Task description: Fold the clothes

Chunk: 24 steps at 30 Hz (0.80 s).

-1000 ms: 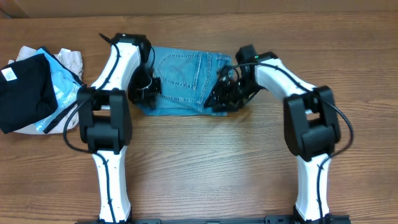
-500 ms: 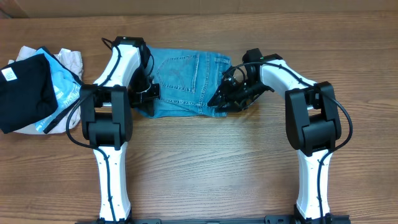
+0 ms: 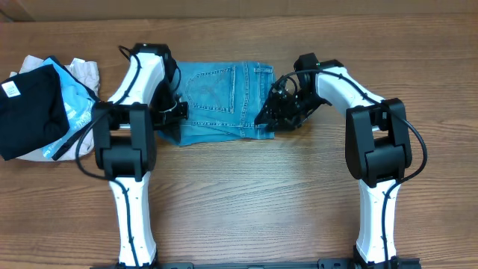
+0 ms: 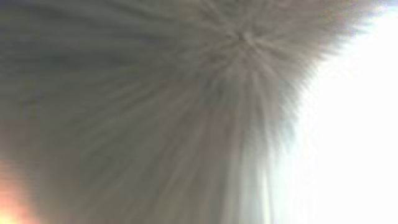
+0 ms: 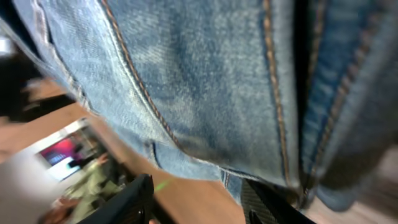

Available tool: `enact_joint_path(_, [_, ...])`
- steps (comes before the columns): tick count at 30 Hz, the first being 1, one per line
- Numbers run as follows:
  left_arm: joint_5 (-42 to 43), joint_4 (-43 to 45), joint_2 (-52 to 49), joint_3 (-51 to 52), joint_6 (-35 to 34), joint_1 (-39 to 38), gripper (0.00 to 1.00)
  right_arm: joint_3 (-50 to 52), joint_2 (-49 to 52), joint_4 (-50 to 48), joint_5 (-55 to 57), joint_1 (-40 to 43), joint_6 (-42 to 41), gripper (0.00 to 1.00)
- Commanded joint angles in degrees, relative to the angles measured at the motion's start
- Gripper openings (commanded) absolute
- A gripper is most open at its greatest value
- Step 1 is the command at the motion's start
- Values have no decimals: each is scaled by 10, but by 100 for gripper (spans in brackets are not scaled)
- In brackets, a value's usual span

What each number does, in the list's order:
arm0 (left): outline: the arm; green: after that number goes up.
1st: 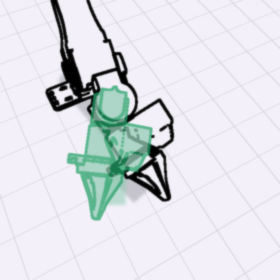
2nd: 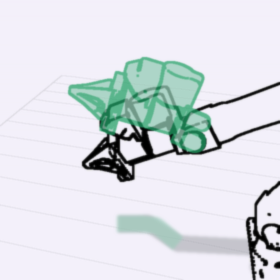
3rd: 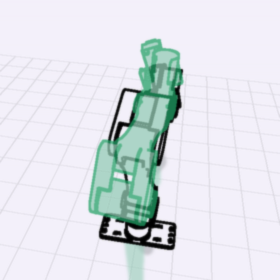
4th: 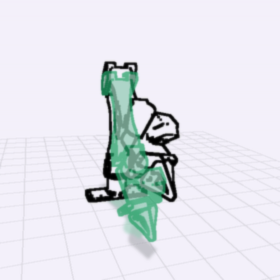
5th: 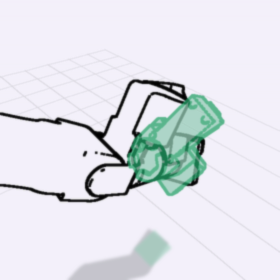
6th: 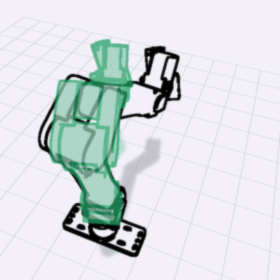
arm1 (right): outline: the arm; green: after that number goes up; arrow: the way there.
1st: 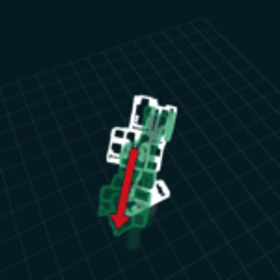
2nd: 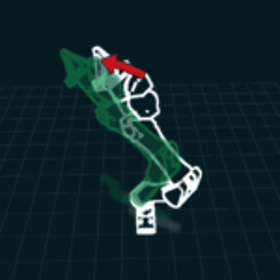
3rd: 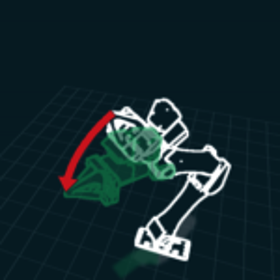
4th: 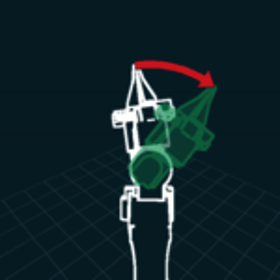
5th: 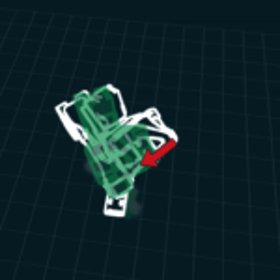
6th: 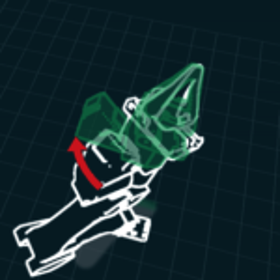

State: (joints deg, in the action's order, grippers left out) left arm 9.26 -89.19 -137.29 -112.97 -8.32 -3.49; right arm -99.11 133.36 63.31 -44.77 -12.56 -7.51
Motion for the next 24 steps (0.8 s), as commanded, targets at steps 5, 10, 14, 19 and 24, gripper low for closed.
enact_joint_path(5, [-41,62,205,-4,17,13,22,-189,7,108,251,56,-1,51])
enact_joint_path(10, [-52,196,247,-4,16,13,29,-338,7,209,281,57,5,51])
enact_joint_path(14, [-54,295,228,-4,15,13,32,-404,7,282,279,39,8,51])
enact_joint_path(19, [-45,353,169,-4,15,14,36,-400,7,338,253,0,50,52])
enact_joint_path(24, [10,394,114,-4,15,13,40,-381,6,338,250,-44,20,55])
